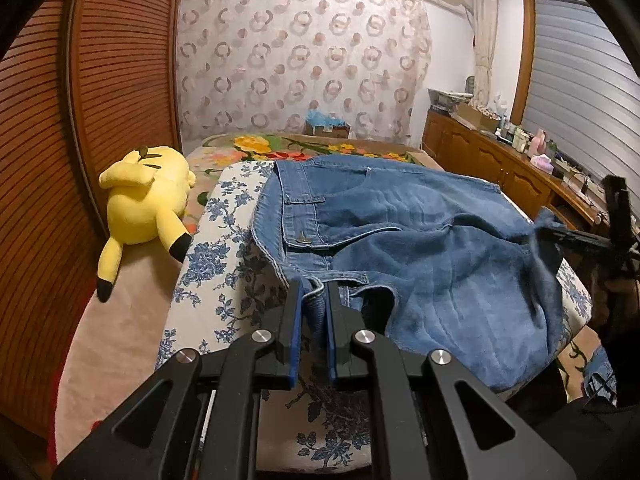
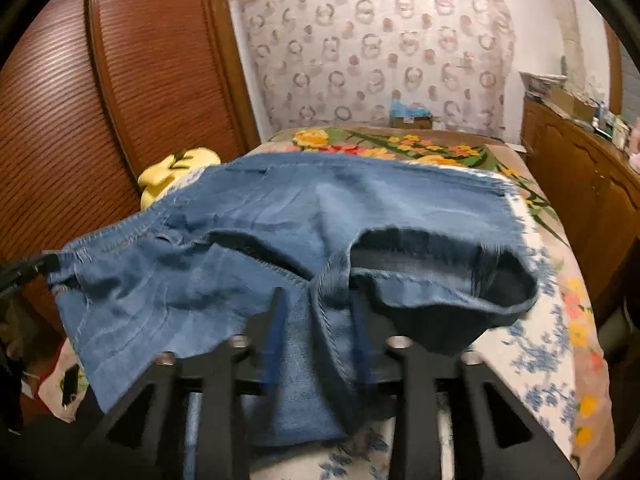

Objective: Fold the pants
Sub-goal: 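Grasp the jeans' waistband with the left tool while the right tool grasps the leg hem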

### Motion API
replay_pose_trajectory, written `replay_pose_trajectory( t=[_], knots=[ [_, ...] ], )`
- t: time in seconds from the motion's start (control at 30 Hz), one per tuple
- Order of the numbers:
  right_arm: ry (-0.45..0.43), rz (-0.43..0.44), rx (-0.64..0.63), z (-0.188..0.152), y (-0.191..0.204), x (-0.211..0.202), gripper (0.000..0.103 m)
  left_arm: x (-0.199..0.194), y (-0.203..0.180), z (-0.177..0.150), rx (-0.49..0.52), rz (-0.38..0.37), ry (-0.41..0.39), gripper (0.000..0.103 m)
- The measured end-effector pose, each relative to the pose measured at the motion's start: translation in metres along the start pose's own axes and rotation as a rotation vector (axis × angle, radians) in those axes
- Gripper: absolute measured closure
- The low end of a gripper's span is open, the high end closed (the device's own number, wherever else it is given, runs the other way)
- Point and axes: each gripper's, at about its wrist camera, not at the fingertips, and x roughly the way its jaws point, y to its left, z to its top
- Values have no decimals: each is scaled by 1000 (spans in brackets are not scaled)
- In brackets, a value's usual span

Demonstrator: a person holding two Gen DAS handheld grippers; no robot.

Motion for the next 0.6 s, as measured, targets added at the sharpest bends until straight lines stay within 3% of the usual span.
replay_pose_trajectory(
  t=[0.17,0.33,0.6],
  knots=[
    [-40,-42,1,-17,8,-32,56,3,-2,-2,-1,-7,5,92],
    [1,-92,10,-57,19,-63,56,4,-3,-2,5,-8,8,92],
    [39,-59,104,-88,7,-68,56,6,-7,-1,13,4,3,92]
  ],
)
